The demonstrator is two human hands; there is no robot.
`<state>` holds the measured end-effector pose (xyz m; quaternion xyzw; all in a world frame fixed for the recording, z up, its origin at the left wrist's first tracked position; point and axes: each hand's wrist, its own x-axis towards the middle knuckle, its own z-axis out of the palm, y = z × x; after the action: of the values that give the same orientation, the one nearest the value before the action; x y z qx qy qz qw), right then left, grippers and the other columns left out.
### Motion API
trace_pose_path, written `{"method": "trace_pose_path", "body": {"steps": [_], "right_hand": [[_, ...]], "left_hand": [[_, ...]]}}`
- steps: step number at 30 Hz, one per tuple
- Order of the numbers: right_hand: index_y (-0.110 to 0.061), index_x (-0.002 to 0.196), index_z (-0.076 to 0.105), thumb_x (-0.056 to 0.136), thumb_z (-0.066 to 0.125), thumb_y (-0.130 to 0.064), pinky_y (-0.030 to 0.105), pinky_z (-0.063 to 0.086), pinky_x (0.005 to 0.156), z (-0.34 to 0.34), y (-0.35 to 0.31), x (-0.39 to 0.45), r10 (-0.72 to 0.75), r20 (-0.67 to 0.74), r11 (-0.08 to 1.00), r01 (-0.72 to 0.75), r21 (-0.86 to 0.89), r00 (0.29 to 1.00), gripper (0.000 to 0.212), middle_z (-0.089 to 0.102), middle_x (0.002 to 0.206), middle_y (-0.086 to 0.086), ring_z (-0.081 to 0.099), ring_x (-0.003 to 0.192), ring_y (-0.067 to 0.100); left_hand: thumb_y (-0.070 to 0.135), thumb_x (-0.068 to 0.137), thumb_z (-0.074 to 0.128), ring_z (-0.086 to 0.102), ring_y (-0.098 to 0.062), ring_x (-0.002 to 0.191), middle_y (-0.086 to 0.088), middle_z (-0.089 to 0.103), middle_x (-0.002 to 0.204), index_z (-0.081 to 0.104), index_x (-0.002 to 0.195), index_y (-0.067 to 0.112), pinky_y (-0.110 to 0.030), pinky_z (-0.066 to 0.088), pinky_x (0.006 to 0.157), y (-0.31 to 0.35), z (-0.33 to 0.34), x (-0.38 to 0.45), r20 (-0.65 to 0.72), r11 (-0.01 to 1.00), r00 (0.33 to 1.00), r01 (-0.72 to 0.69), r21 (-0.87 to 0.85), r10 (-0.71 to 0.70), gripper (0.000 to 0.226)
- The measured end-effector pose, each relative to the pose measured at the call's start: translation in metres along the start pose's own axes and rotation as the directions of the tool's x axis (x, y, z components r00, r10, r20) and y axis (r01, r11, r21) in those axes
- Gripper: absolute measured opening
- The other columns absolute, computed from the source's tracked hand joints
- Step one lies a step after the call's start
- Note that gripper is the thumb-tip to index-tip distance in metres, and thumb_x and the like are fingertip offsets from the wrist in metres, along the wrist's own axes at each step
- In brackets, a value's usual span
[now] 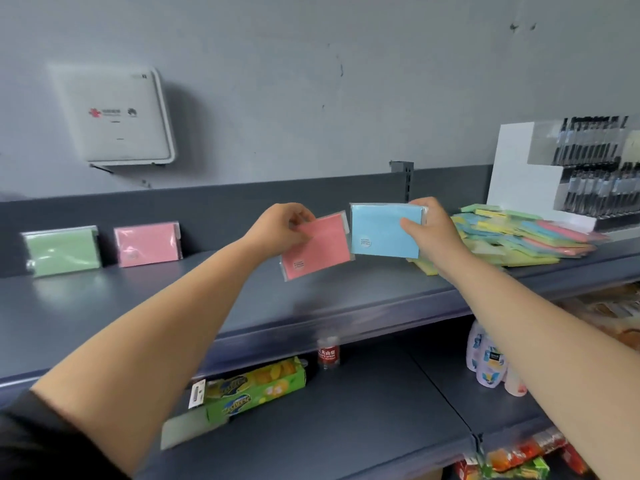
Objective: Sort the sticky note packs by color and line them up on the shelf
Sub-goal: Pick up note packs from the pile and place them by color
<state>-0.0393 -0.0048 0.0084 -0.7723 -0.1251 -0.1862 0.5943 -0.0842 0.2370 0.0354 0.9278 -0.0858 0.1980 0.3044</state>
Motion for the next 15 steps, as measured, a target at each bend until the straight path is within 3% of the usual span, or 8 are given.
{"method": "trace_pose_path", "body": {"steps": [7, 10, 15], "right_hand": [[-0.023, 0.105, 0.044, 0.090, 0.053, -0.015, 0.035, 0.047, 0.073, 0.084, -0.018, 0.015, -0.008, 0.165, 1.000, 0.005, 0.019, 0.986, 0.019, 0.052, 0.110, 0.002, 0.054, 0.099, 0.024], [-0.022, 0.108, 0.046, 0.090, 0.053, -0.012, 0.029, 0.044, 0.068, 0.126, -0.032, 0.019, -0.020, 0.238, 0.999, 0.011, 0.042, 0.971, 0.022, 0.052, 0.108, 0.001, 0.053, 0.094, 0.020], [-0.022, 0.106, 0.046, 0.089, 0.054, -0.012, 0.034, 0.044, 0.075, 0.190, -0.050, 0.029, -0.002, 0.319, 0.999, -0.015, 0.052, 0.948, 0.021, 0.053, 0.107, 0.002, 0.053, 0.093, 0.020]], "left_hand": [[0.010, 0.080, 0.063, 0.055, -0.017, 0.084, 0.006, 0.057, 0.093, 0.063, 0.099, 0.024, -0.035, 0.049, 0.083, -0.065, -0.056, -0.027, -0.061, 0.980, 0.992, 0.122, 0.158, -0.114, 0.023], [0.009, 0.082, 0.062, 0.054, -0.018, 0.086, 0.001, 0.058, 0.099, 0.063, 0.105, 0.019, -0.031, 0.048, 0.083, -0.094, -0.082, -0.036, -0.082, 0.963, 0.987, 0.153, 0.224, -0.138, 0.024], [0.013, 0.085, 0.059, 0.054, -0.017, 0.087, 0.005, 0.056, 0.099, 0.062, 0.108, 0.021, -0.026, 0.043, 0.075, -0.139, -0.116, -0.047, -0.101, 0.925, 0.978, 0.208, 0.318, -0.185, 0.024]]}}
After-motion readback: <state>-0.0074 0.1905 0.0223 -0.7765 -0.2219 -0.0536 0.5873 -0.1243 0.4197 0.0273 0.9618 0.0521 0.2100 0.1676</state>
